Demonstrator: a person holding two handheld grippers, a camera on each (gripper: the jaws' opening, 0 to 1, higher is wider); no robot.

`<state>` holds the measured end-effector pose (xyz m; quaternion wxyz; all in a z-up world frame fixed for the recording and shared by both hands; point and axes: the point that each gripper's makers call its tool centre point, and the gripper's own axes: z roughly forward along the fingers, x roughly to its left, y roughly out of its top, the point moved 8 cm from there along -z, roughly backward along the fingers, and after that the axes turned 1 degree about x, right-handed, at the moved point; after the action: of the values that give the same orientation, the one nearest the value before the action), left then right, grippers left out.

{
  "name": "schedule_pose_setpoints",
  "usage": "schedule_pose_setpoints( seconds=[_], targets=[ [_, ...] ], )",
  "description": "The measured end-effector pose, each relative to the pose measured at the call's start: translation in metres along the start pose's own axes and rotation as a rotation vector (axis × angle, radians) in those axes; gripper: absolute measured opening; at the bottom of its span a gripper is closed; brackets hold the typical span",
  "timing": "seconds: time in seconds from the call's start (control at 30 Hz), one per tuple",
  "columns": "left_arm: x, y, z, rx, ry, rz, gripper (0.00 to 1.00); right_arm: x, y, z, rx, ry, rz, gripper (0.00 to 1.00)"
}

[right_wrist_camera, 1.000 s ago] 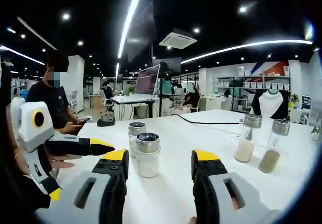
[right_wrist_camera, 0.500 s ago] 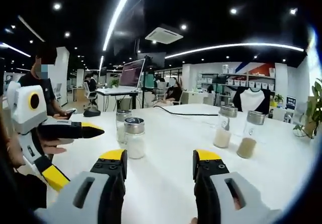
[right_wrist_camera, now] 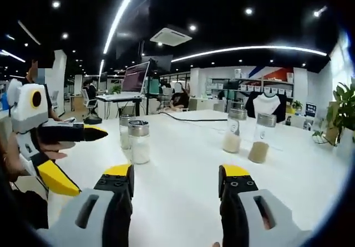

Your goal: Rotate the seasoning bottle until the label or dispensing opening points toward the visible target arrow and the bottle remains upright within the marked orientation range

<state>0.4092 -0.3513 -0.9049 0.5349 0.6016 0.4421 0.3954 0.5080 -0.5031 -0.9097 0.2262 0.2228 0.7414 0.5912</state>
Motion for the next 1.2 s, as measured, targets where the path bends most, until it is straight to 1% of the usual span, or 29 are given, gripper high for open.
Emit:
schedule_pose_setpoints(
  seconds=[0.03, 0.07, 0.1, 0.2, 0.27, 0.43, 0.6, 0.67, 0.9, 0.97, 1.03, 1.07, 1.2],
  targets=[
    [0.000, 0.002, -0.001, -0.005, -0.002, -0.004, 0.93, -0.007, -0.001, -0.001, -0.018, -0.066, 0.014, 0.66],
    [-0.001, 0.003, -0.001, -0.012, -0.005, -0.006, 0.93, -0.009, -0.002, -0.002, -0.023, -0.082, 0.006, 0.68],
    [-0.001, 0.005, -0.001, -0.016, -0.009, -0.009, 0.93, -0.008, -0.004, -0.004, -0.014, -0.079, -0.003, 0.68],
    [-0.002, 0.008, -0.004, -0.028, -0.028, -0.026, 0.93, -0.010, -0.006, -0.006, -0.016, -0.084, 0.016, 0.70],
    [-0.001, 0.010, -0.005, -0.036, -0.025, -0.029, 0.93, -0.010, -0.008, -0.007, -0.021, -0.089, 0.032, 0.74],
    [0.002, 0.015, -0.006, -0.057, -0.014, -0.029, 0.93, -0.013, -0.009, -0.007, -0.026, -0.107, 0.029, 0.77],
    [0.003, 0.017, -0.009, -0.065, -0.016, -0.022, 0.93, -0.011, -0.008, -0.007, -0.034, -0.100, 0.035, 0.78],
    [0.003, 0.017, -0.008, -0.065, -0.018, -0.007, 0.93, -0.010, -0.008, -0.007, -0.029, -0.095, 0.025, 0.78],
    [0.007, 0.023, 0.000, -0.075, -0.021, 0.042, 0.93, -0.007, -0.011, -0.007, -0.022, -0.086, 0.035, 0.79],
    [0.009, 0.025, 0.001, -0.082, -0.030, 0.043, 0.93, -0.006, -0.012, -0.009, -0.024, -0.082, 0.055, 0.80],
    [0.011, 0.028, 0.005, -0.094, -0.048, 0.031, 0.93, -0.006, -0.012, -0.011, -0.029, -0.085, 0.060, 0.81],
    [0.012, 0.029, 0.007, -0.090, -0.055, 0.034, 0.93, -0.005, -0.012, -0.011, -0.027, -0.086, 0.058, 0.82],
    [0.017, 0.032, 0.014, -0.092, -0.058, 0.043, 0.94, -0.004, -0.012, -0.015, -0.027, -0.084, 0.058, 0.83]
  ],
)
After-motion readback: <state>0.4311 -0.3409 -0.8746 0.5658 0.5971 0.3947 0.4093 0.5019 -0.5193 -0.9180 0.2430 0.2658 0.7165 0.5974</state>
